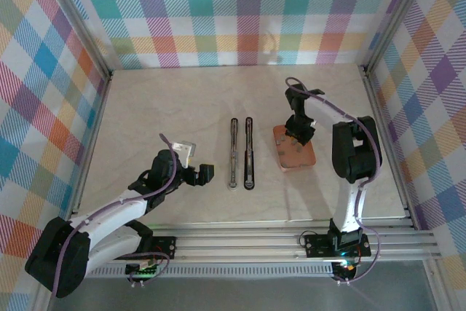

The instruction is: Load the staples into the stapler

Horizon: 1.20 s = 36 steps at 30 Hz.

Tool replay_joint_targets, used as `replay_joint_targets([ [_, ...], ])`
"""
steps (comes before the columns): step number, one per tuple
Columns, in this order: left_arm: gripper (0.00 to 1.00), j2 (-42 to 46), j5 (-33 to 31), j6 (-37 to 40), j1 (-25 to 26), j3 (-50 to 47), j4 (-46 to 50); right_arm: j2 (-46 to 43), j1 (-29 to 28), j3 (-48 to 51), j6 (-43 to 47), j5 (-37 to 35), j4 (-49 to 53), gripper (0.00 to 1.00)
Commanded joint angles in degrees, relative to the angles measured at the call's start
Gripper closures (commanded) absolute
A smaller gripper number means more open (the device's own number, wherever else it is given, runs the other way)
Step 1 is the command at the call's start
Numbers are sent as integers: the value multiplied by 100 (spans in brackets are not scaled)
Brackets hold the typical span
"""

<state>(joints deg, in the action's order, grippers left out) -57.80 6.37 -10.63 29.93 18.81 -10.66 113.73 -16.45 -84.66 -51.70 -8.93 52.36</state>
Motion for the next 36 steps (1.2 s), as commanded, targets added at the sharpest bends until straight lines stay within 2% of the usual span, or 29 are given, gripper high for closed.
replay_joint_targets([
  [1, 0, -29, -22, 123, 48, 158, -113, 197, 48, -131, -68, 185, -53, 68],
  [21, 0, -84, -79, 157, 48, 177, -70, 507, 132, -200, 45, 216, -226, 72],
  [27, 0, -117, -66, 170, 48, 188, -60, 570, 168, -187, 173, 237, -228, 79],
  [36, 0, 114, -40, 169, 48, 185, 49, -83, 155, 226, 373, 350, -621, 81],
])
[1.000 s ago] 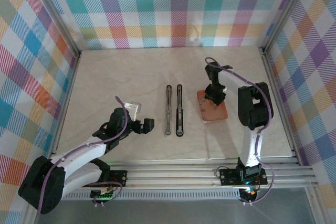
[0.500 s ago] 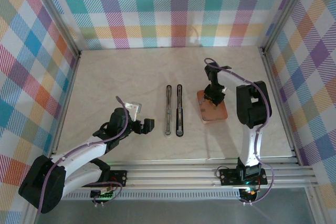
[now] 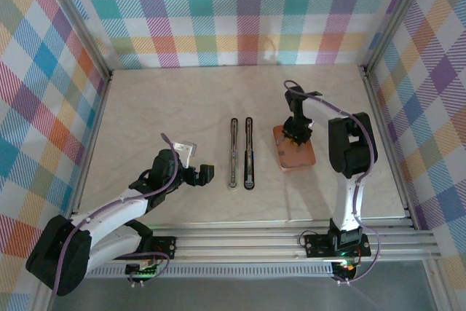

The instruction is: Load the staples into the stapler

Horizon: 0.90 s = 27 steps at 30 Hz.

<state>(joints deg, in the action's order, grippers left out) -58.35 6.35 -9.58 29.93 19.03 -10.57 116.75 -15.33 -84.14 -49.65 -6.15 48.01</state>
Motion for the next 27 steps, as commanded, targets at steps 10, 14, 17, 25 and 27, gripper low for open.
replay_joint_targets([
  [10, 0, 1033, 103, -142, 56, 34, 354, -1825, -705, 905, 497, 135, 31, 81],
  [14, 0, 1376, 232, -245, 56, -81, 409, -2458, -1390, 1332, 351, -83, 263, 81],
  [17, 0, 1574, 284, -250, 65, -179, 392, -2824, -1968, 1656, 83, -183, 450, 81],
  [25, 0, 1878, 308, -263, 74, -259, 288, -3099, -3511, 2348, -771, -378, 617, 81],
  [27, 0, 1928, 313, -270, 74, -268, 292, -3033, -3743, 2490, -892, -328, 514, 81],
])
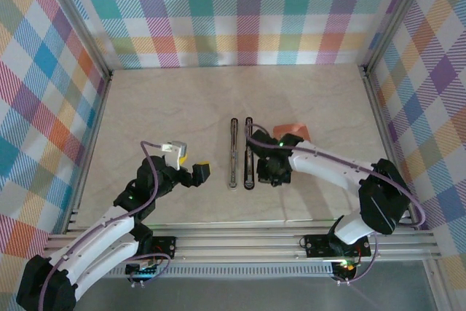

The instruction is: Load the staples into the stapler

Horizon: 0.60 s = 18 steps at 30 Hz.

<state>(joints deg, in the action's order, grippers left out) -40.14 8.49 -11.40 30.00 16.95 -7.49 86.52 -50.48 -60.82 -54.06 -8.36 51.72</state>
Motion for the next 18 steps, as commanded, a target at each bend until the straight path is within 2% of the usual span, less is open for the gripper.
replay_joint_targets([
  [1, 0, 127, 107, -83, 72, -60, -11, 45, -326, 226, -469, -49, 51, 81],
  [8, 0, 182, 63, -65, 76, -69, 17, 480, -521, 447, -436, 475, -416, 81],
  [18, 0, 52, 72, -60, 85, -52, -45, 1073, -520, 342, -86, 574, -505, 81],
])
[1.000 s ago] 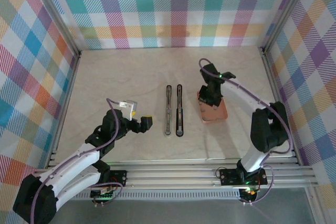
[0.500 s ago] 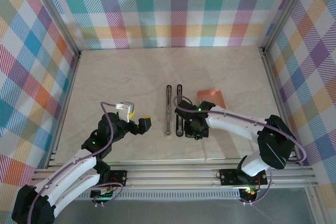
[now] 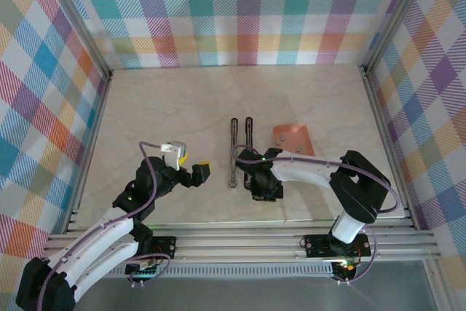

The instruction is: Load the staples into the stapler

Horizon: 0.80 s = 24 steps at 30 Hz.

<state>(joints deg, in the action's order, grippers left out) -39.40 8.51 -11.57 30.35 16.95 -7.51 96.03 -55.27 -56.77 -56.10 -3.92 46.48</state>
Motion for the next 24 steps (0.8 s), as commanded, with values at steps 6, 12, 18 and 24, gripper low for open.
replay_joint_targets([
  [6, 0, -133, 72, -38, 50, -43, -121, 212, -35, -182, 254, 245, 241, 78],
  [12, 0, -199, 98, -38, 50, -25, -145, 195, 61, -646, 441, 223, 835, 70],
  [18, 0, -191, 124, -40, 50, -25, -136, 205, 326, -809, 625, 400, 948, 70],
  [24, 0, -191, 124, -40, 50, -42, -129, 371, 514, -774, 862, 572, 960, 69],
])
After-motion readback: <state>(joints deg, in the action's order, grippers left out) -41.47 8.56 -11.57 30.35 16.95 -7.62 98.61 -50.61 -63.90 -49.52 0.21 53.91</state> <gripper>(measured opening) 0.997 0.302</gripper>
